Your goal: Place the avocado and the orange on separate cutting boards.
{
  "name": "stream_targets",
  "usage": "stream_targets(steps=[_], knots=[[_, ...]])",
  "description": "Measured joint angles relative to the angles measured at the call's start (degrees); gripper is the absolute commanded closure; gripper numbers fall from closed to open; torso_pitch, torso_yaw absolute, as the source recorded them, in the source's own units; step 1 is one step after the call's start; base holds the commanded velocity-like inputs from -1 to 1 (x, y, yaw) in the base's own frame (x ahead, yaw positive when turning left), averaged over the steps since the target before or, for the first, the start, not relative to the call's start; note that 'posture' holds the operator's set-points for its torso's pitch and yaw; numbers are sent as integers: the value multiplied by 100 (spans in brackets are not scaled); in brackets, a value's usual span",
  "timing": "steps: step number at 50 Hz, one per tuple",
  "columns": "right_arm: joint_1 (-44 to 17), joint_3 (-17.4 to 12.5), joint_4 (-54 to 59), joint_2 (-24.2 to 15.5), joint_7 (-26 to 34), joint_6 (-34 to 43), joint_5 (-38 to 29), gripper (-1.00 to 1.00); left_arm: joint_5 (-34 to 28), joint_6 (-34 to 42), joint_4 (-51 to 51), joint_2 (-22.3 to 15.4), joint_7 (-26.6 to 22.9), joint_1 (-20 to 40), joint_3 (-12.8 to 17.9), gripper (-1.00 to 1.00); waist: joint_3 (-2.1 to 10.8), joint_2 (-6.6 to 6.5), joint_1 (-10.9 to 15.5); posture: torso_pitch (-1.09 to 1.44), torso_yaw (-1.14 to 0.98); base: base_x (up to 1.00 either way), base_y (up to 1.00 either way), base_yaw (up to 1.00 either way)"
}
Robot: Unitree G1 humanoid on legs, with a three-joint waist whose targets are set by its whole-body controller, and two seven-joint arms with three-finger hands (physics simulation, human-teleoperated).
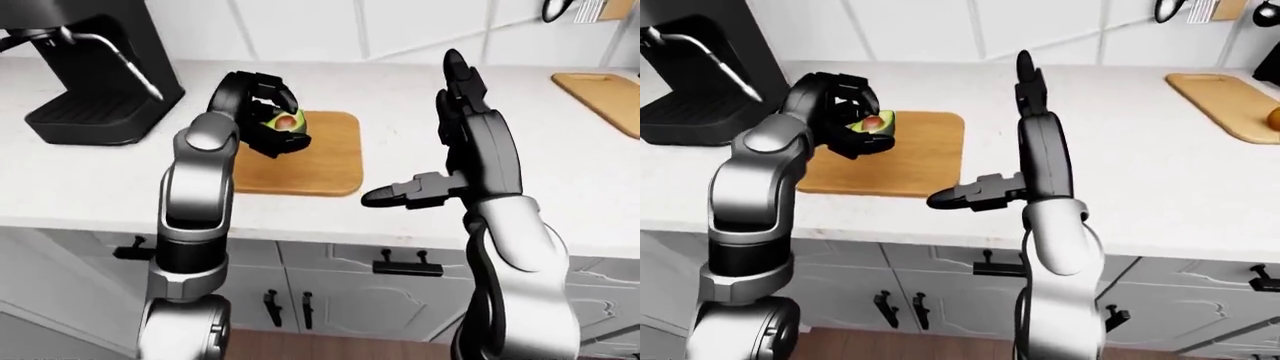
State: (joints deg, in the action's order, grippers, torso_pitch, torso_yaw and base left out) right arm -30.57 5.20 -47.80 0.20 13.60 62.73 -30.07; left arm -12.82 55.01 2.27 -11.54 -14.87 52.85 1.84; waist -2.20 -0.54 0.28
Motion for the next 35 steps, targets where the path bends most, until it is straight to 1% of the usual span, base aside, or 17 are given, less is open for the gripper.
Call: stream_targets(steps=[4,7,10,15,17,20,22,29,30,35], knots=[[50,36,-6,28,-66,-25,46,-100,-132,-226,-343,65,19,-45,25,61,-1,5,7,0,0,0,0,0],[93,31,9,33,-102,-76,101,-100,-196,-409,-488,81,33,-113,25,37,10,10,9,0,0,0,0,0],[138,15,33,35,-148,-117,144,-100,-273,-565,-588,98,23,-156,5,21,22,15,15,0,0,0,0,0],[191,13,74,31,-210,-181,213,-100,-376,-773,-770,108,17,-191,23,11,44,15,14,0,0,0,0,0],[190,7,87,23,-224,-196,239,-100,-423,-832,-827,107,21,-209,20,0,52,15,14,0,0,0,0,0],[186,12,53,7,-237,-171,250,-100,-498,-901,-841,120,-2,-266,-3,-13,59,17,16,0,0,0,0,0],[174,7,17,-7,-231,-140,254,-100,-540,-919,-831,135,-32,-294,-16,-17,61,21,18,0,0,0,0,0],[188,-31,57,-32,-258,-158,304,-100,-662,-1060,-845,158,-96,-352,-18,-53,81,31,14,0,0,0,0,0],[189,-31,63,-36,-261,-159,310,-100,-682,-1068,-821,160,-110,-358,-20,-62,83,31,14,0,0,0,0,0],[239,-24,66,-36,-284,-200,345,-100,-761,-1176,-831,185,-149,-387,-18,-64,101,28,15,0,0,0,0,0]])
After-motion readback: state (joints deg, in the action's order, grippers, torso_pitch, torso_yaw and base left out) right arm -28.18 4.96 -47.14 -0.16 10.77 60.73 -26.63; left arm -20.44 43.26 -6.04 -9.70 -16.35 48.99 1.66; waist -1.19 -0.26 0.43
